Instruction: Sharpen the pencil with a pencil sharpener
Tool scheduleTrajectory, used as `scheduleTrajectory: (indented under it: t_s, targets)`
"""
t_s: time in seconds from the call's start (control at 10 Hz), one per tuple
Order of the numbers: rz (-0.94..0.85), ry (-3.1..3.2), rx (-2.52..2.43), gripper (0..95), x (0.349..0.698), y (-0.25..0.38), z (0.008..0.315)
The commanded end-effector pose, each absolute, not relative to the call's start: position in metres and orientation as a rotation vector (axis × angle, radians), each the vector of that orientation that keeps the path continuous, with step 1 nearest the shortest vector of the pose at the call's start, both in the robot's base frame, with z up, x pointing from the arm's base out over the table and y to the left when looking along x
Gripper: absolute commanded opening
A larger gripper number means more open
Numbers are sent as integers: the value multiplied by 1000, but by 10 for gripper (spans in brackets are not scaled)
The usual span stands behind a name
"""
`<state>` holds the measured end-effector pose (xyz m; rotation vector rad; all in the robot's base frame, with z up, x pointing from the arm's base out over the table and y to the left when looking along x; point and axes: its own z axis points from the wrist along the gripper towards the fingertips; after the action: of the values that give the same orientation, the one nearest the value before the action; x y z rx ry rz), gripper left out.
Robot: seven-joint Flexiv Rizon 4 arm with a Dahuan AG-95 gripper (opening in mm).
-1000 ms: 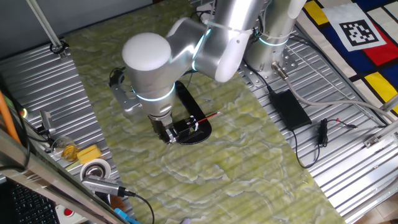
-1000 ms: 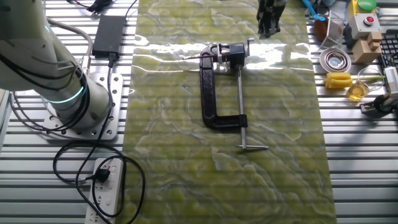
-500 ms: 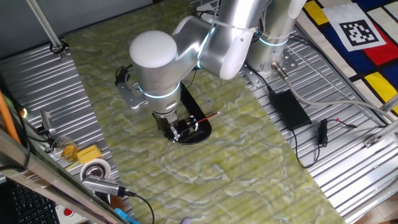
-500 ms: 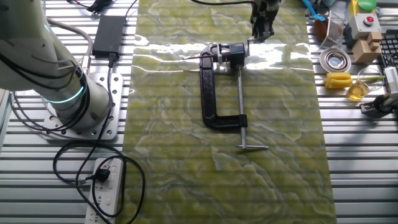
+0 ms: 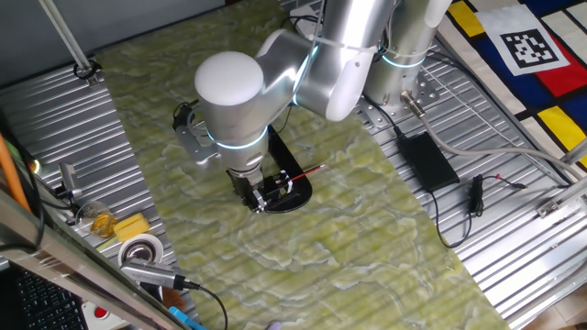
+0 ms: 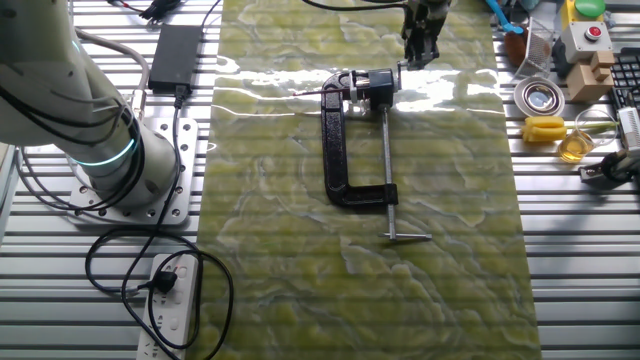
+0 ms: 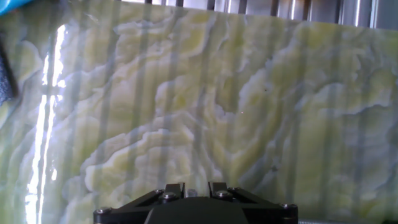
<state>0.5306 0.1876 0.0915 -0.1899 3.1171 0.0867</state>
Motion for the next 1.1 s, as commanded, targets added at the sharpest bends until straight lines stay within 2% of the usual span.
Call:
scheduleTrajectory:
  t_s: [0.1,0.5,0.6,1.1]
  targets:
    - [85,3115,-183,190,531,190,89]
    - [76,3115,-191,190,529,193,84]
    - [76,3114,-196,0,529,193,84]
    - [79,3114,-188,0,527,191,82]
